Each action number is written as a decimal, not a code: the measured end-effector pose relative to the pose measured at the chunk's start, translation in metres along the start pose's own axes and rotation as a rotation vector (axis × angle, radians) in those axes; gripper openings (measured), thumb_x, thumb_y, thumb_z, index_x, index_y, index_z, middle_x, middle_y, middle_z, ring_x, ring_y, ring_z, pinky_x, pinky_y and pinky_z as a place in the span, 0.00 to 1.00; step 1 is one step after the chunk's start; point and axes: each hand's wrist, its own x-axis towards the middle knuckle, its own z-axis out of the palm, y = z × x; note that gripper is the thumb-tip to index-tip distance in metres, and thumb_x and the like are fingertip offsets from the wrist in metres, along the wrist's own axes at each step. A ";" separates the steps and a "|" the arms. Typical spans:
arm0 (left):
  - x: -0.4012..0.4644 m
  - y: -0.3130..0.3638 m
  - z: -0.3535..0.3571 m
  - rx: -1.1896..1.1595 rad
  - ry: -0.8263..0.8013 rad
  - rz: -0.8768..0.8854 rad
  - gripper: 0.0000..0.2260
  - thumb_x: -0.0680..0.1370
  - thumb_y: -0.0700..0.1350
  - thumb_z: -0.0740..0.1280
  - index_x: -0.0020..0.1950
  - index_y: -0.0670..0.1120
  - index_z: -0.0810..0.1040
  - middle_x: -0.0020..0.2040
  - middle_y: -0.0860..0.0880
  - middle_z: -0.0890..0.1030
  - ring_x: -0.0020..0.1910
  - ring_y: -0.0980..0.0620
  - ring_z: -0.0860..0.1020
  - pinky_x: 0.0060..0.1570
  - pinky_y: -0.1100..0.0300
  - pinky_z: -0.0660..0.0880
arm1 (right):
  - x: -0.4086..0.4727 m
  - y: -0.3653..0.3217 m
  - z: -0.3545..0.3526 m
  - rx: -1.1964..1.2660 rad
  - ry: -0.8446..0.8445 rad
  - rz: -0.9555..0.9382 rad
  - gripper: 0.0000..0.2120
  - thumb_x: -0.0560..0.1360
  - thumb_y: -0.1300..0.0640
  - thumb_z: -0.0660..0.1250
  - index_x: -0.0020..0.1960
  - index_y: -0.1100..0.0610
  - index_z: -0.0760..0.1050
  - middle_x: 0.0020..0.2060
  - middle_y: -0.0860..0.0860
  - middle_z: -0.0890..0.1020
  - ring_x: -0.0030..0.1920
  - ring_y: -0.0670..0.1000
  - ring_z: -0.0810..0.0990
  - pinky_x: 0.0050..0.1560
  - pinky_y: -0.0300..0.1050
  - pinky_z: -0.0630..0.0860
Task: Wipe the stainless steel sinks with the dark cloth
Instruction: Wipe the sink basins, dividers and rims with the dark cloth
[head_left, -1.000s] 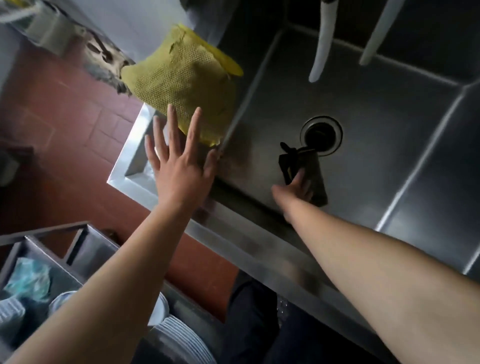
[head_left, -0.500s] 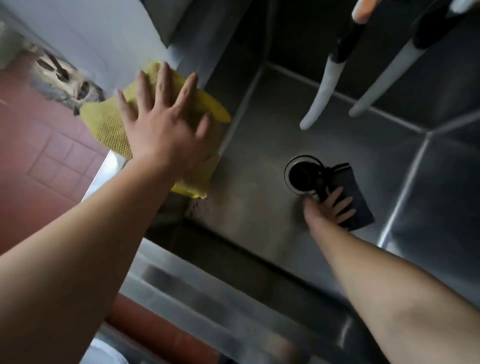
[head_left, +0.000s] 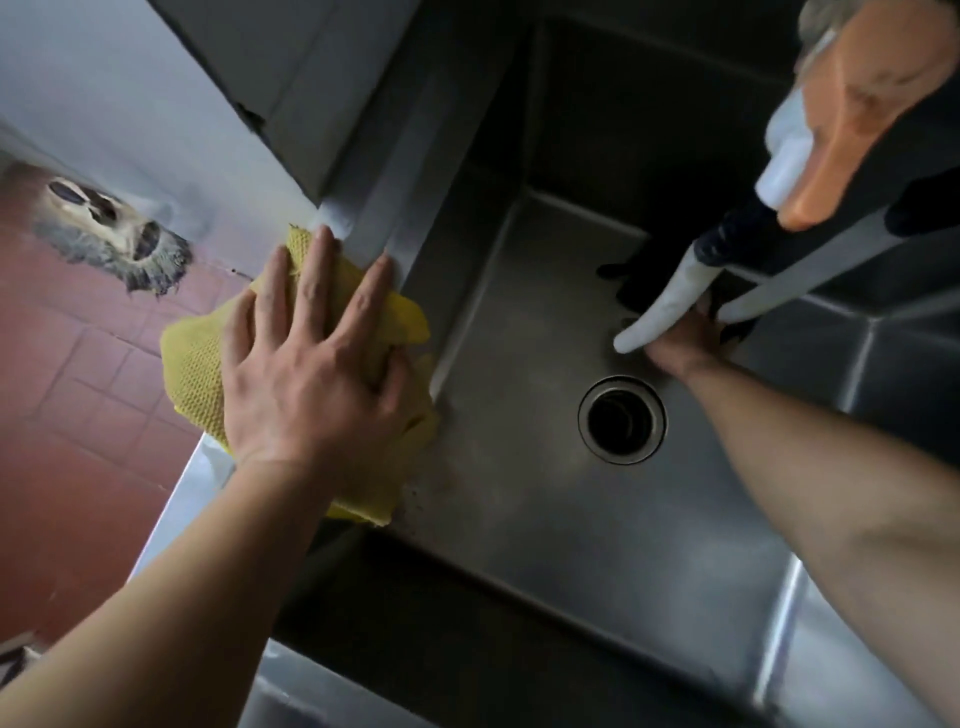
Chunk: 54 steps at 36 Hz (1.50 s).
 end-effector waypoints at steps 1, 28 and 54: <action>0.000 0.000 0.001 0.003 0.002 0.003 0.31 0.75 0.64 0.57 0.79 0.63 0.57 0.82 0.48 0.52 0.80 0.42 0.51 0.75 0.41 0.55 | -0.005 -0.007 0.004 -0.058 -0.001 -0.020 0.41 0.74 0.32 0.62 0.79 0.44 0.47 0.80 0.51 0.49 0.78 0.61 0.48 0.75 0.67 0.49; 0.000 -0.001 0.004 0.023 0.034 -0.005 0.30 0.76 0.61 0.59 0.78 0.62 0.58 0.82 0.47 0.54 0.79 0.39 0.55 0.73 0.41 0.56 | 0.040 -0.103 0.035 -0.049 -0.013 -0.211 0.38 0.75 0.28 0.53 0.79 0.39 0.41 0.80 0.49 0.41 0.78 0.59 0.35 0.73 0.68 0.34; 0.002 -0.002 0.003 0.080 0.000 -0.007 0.31 0.75 0.63 0.57 0.79 0.62 0.57 0.82 0.47 0.52 0.79 0.38 0.53 0.73 0.40 0.55 | -0.180 -0.064 0.183 -0.473 -0.348 -1.394 0.27 0.69 0.42 0.56 0.67 0.43 0.73 0.67 0.55 0.77 0.67 0.67 0.73 0.58 0.80 0.65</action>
